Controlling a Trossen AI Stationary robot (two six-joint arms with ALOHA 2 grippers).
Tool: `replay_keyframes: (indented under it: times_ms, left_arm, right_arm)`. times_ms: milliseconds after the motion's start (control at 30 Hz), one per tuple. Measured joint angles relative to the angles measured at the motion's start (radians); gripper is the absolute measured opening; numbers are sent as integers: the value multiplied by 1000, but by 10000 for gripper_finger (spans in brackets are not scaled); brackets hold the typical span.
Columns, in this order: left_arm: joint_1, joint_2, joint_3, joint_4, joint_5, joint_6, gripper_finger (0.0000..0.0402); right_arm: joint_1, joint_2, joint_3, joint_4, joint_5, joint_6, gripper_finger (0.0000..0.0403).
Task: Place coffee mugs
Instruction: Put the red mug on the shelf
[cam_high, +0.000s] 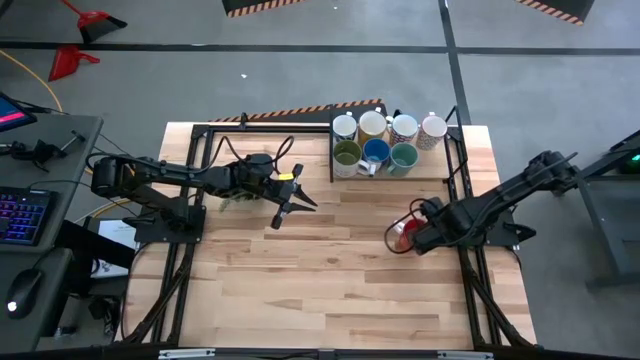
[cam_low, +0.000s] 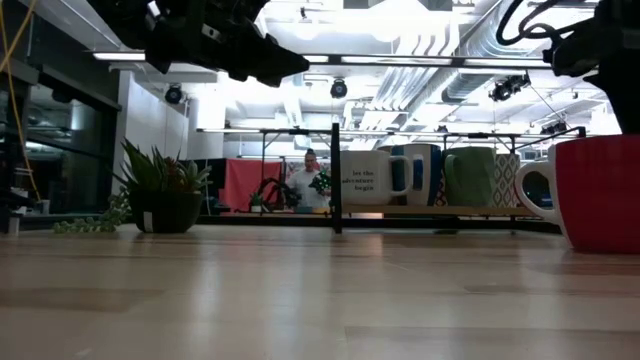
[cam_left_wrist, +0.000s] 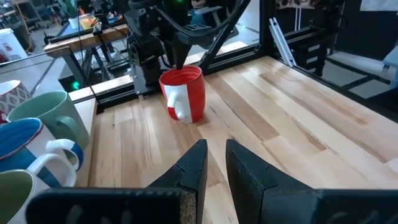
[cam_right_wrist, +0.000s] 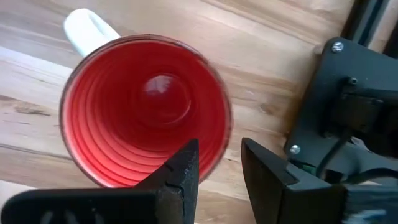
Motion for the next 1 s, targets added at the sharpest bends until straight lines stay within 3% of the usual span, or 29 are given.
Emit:
replay_keyframes:
  times_ms: [800,1000]
  left_arm:
    - [0,0,0,-4,0,19,51]
    - [0,0,0,-4,0,19,51]
  right_arm:
    - [0,156,-1,40,1,-2,99]
    - [-12,153,-90,142,-25,-41,99]
